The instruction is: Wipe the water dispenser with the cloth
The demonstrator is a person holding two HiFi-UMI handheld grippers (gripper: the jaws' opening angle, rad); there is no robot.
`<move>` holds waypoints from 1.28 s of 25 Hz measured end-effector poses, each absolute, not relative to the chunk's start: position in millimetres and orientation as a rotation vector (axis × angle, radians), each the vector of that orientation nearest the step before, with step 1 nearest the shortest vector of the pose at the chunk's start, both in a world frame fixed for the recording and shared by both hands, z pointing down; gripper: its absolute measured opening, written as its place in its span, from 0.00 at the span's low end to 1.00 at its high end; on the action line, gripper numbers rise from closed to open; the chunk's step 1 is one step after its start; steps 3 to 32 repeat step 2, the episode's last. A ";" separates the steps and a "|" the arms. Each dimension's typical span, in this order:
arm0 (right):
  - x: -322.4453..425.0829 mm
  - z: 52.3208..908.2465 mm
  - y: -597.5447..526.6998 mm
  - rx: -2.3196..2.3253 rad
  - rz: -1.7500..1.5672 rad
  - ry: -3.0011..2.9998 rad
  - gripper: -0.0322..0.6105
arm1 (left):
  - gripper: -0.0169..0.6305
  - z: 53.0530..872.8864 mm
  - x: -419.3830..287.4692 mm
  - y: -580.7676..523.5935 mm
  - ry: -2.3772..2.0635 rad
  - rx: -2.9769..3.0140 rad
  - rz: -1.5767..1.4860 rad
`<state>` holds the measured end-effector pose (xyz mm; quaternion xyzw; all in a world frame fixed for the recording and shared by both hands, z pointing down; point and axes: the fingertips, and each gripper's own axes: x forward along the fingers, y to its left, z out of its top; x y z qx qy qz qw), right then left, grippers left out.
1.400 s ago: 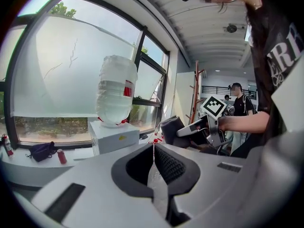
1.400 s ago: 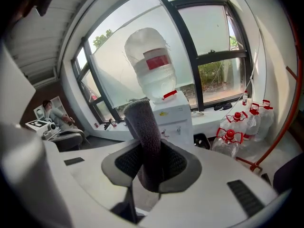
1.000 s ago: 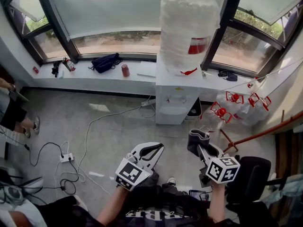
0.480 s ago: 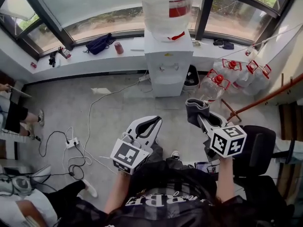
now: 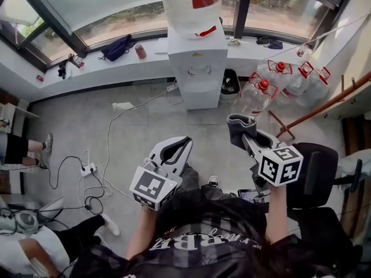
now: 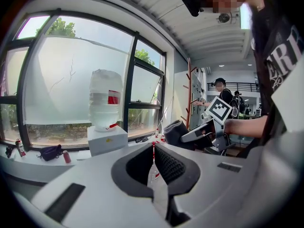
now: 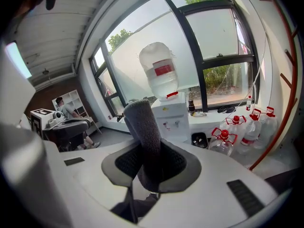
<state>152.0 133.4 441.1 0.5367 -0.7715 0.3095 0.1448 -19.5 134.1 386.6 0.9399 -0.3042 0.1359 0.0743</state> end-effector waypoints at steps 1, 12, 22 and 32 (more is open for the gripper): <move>153.7 442.1 136.1 1.546 0.893 -2.222 0.21 | 0.05 387.6 -19.2 136.6 -0.916 2.817 0.409; 155.3 443.1 138.8 1.545 0.894 -2.220 0.21 | 0.05 388.7 -18.8 139.2 -0.920 2.814 0.411; 155.3 443.1 138.8 1.545 0.894 -2.220 0.21 | 0.05 388.7 -18.8 139.2 -0.920 2.814 0.411; 155.3 443.1 138.8 1.545 0.894 -2.220 0.21 | 0.05 388.7 -18.8 139.2 -0.920 2.814 0.411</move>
